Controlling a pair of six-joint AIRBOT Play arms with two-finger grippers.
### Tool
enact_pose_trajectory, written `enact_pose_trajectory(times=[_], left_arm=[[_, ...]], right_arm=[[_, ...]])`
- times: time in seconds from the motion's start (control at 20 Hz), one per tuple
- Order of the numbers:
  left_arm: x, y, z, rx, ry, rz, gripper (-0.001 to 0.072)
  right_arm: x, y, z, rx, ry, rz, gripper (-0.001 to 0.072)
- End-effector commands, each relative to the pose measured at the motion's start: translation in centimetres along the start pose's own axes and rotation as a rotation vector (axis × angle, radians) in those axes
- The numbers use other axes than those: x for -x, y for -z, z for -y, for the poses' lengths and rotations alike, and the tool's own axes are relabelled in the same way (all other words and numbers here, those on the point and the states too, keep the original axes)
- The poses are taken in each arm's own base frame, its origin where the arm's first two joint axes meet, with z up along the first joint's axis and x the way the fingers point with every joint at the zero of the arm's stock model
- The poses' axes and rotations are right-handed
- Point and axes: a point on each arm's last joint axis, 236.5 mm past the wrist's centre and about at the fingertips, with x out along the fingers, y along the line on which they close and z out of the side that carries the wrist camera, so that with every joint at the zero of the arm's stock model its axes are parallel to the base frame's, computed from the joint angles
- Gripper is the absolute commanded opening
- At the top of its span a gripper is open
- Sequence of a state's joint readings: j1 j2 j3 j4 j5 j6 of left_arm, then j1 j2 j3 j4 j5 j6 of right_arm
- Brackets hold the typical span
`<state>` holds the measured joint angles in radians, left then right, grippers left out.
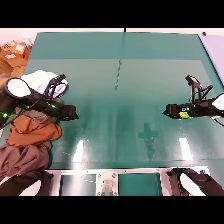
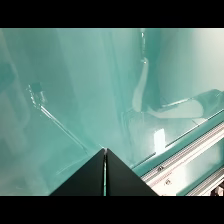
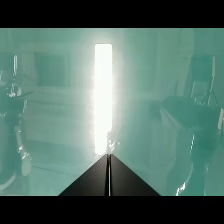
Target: Fold the shirts.
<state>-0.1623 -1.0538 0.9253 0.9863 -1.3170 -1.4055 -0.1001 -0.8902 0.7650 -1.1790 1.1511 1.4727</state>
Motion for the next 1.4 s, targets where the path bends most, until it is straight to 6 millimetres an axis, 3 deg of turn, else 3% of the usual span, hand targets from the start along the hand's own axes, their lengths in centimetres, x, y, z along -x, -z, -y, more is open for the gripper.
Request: enact_pose_trajectory(times=[0.0, 0.6, 1.05, 1.1, 1.15, 1.2, 1.3, 1.35], left_arm=[[0.0, 0.0, 0.0, 0.0, 0.0, 0.001, 0.0027], [0.0, -0.2, -0.1, 0.001, -0.002, 0.01, 0.0027], [1.0, -6.8, -1.5, -0.008, -0.065, 0.289, 0.0031], [1.3, -7.5, -2.5, -0.039, -0.114, 0.319, 0.0274], [2.1, -8.5, -4.7, -0.062, -0.217, 0.365, 0.0638], [3.6, -10.0, -7.3, -0.038, -0.328, 0.439, 0.0705], [8.3, -13.2, -11.7, -0.059, -0.518, 0.588, 0.0705], [10.5, -14.5, -13.6, -0.049, -0.57, 0.64, 0.0705]], right_arm=[[0.0, 0.0, 0.0, 0.001, -0.001, 0.0, 0.0019], [0.0, 0.0, 0.0, 0.0, -0.001, 0.0, 0.0019], [0.1, -2.6, 0.2, 0.0, 0.01, 0.112, 0.0021], [0.2, -3.2, 0.2, 0.0, 0.011, 0.134, 0.0034], [0.3, -3.7, 0.3, 0.0, 0.014, 0.158, 0.0098], [0.4, -4.1, 0.3, -0.001, 0.015, 0.176, 0.0155], [0.5, -5.1, 0.1, -0.01, 0.004, 0.217, 0.0242], [0.7, -5.6, 0.1, -0.011, 0.005, 0.238, 0.0351]])
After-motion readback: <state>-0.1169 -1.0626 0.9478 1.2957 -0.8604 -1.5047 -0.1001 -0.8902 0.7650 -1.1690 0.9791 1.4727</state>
